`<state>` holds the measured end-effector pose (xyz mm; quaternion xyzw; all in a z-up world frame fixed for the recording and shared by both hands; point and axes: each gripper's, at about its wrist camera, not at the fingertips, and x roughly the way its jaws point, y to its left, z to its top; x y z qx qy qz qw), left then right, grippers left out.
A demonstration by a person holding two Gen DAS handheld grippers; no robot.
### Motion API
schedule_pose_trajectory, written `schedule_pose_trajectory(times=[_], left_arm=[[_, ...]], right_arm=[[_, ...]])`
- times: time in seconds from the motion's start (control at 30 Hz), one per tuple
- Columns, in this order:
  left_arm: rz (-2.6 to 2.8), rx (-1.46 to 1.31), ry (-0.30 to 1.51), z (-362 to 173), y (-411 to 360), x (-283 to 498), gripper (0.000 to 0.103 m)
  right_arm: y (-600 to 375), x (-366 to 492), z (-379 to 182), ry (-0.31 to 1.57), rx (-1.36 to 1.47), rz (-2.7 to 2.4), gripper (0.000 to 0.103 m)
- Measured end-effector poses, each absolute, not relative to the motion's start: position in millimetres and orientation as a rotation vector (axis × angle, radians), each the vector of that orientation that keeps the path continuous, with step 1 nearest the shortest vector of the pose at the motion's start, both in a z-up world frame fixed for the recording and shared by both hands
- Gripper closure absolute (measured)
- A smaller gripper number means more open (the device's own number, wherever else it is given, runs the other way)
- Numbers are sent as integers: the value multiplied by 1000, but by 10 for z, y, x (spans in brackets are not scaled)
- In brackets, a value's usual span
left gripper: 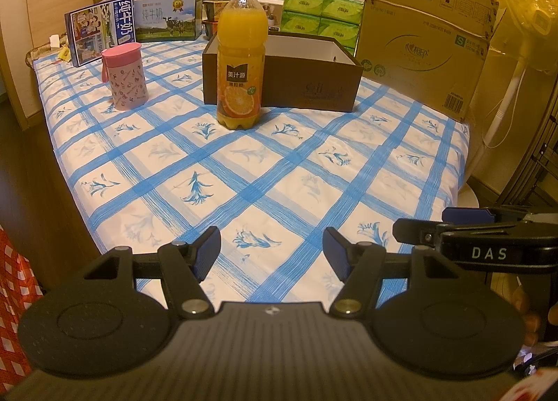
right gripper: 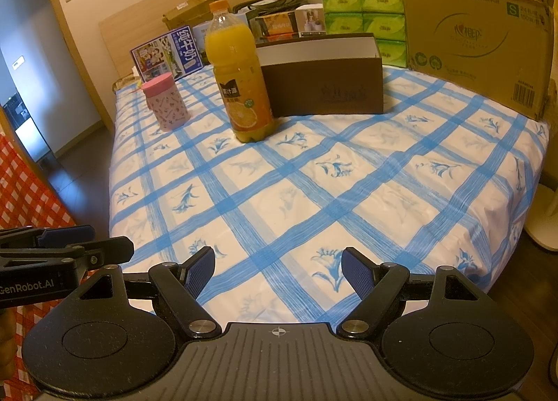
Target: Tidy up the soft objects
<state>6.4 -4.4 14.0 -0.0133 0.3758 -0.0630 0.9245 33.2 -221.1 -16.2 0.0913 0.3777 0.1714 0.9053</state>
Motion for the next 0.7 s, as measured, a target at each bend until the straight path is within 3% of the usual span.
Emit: schedule_pose_trajectory(times=[0.7], left_arm=[[-127, -30, 788, 66, -46, 96, 41]], right_arm=[[-2224, 350, -253, 793, 189, 349, 24]])
